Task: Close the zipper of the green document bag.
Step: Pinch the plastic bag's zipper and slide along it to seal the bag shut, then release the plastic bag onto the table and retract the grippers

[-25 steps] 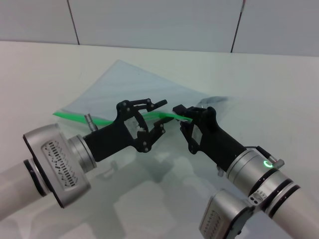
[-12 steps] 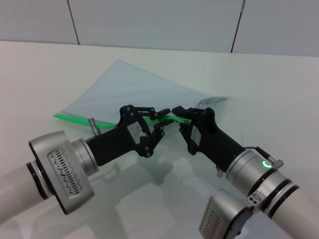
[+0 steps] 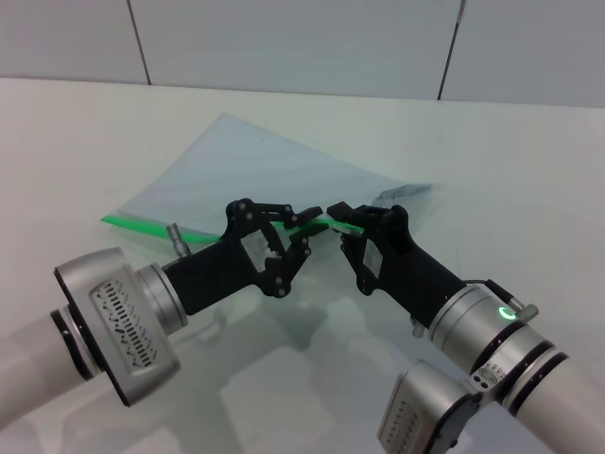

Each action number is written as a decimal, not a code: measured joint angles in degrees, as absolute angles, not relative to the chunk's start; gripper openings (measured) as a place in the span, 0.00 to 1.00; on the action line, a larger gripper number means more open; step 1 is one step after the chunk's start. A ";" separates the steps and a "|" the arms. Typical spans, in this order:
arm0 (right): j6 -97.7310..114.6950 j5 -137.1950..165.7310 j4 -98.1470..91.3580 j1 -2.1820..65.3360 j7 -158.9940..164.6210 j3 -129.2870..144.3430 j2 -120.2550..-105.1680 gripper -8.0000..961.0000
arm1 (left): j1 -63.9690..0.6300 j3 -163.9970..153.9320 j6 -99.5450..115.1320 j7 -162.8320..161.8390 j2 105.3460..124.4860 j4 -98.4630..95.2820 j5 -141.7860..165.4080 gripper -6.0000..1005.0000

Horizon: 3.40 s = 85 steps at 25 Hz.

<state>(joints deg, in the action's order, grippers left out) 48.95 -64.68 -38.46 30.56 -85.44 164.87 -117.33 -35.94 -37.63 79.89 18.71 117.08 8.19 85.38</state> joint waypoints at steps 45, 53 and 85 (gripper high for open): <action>71.08 -65.47 -24.88 26.60 -59.70 163.58 -116.89 0.06 | -33.00 -36.47 77.74 17.84 116.60 7.84 78.87 0.09; 75.41 -65.54 -18.77 25.17 -50.76 161.12 -116.89 0.06 | -32.20 -36.47 78.12 17.84 116.55 7.77 76.98 0.09; 91.35 -69.09 -20.76 22.46 -9.21 153.78 -116.86 0.77 | -28.57 -29.03 93.64 -10.91 116.20 4.78 65.47 0.72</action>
